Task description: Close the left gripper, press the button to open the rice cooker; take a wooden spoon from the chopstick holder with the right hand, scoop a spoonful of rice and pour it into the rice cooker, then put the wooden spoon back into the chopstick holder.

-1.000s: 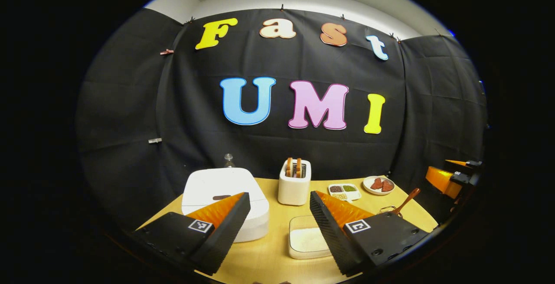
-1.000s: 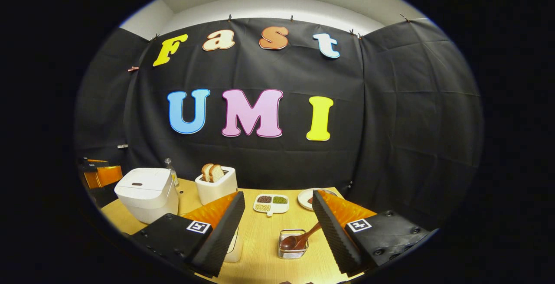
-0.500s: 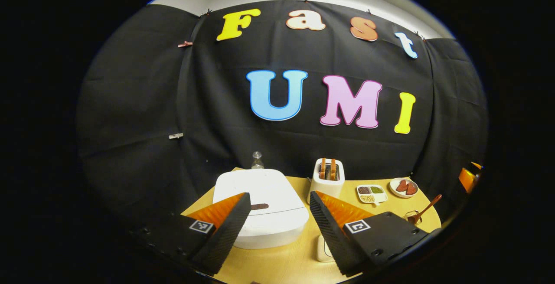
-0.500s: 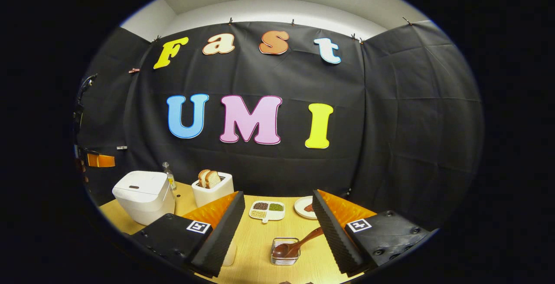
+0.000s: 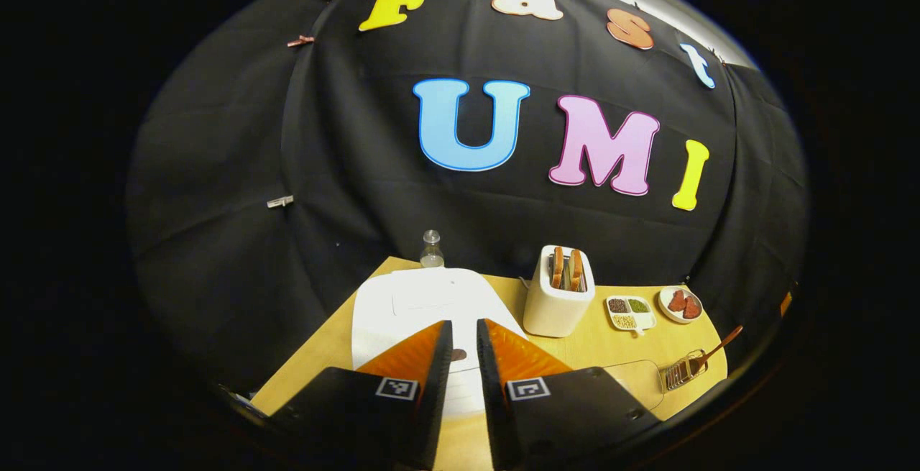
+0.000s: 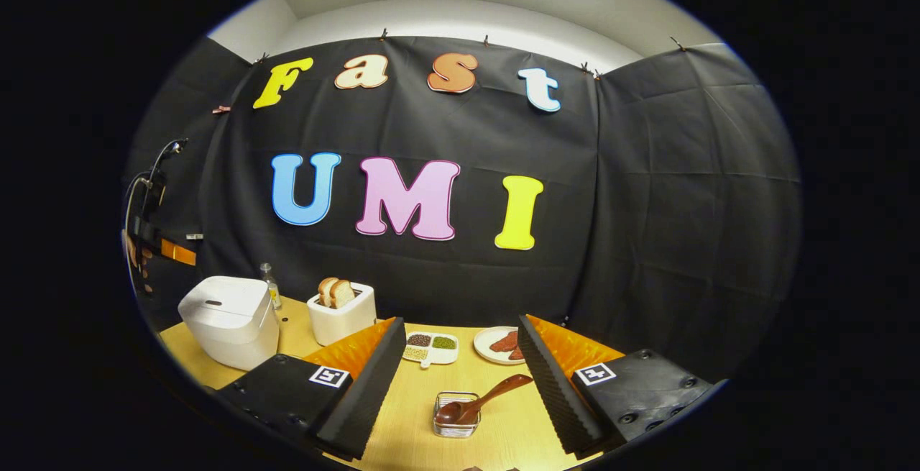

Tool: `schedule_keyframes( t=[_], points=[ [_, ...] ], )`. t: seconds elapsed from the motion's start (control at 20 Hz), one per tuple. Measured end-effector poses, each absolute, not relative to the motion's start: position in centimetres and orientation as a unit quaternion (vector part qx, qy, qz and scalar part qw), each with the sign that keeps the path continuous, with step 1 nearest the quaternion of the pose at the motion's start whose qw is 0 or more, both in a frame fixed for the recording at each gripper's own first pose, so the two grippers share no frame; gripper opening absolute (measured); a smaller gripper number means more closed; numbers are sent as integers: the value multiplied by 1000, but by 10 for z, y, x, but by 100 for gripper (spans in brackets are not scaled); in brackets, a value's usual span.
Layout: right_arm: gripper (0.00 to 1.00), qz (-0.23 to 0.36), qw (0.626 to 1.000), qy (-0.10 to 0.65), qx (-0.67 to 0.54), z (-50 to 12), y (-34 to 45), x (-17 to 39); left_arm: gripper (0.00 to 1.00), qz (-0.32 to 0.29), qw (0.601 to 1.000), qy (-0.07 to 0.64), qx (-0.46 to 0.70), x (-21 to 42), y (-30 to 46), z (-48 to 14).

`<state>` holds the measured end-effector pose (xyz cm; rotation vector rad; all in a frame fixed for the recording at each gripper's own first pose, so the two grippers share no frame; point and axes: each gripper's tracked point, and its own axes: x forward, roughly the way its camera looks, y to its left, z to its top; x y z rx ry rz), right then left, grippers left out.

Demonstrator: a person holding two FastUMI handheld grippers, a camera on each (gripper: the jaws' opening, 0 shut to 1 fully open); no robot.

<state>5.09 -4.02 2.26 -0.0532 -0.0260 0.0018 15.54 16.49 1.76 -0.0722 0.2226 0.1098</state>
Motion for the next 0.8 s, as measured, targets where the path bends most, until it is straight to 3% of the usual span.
schedule_keyframes(
  t=[0.2,0.8],
  points=[
    [98,-24,1000,0,-21,13,-55,41,9,44,987,150,-45,185,175,-7],
    [98,-81,995,58,22,-31,-90,13,7,27,968,229,-101,218,180,-82]
  ],
)
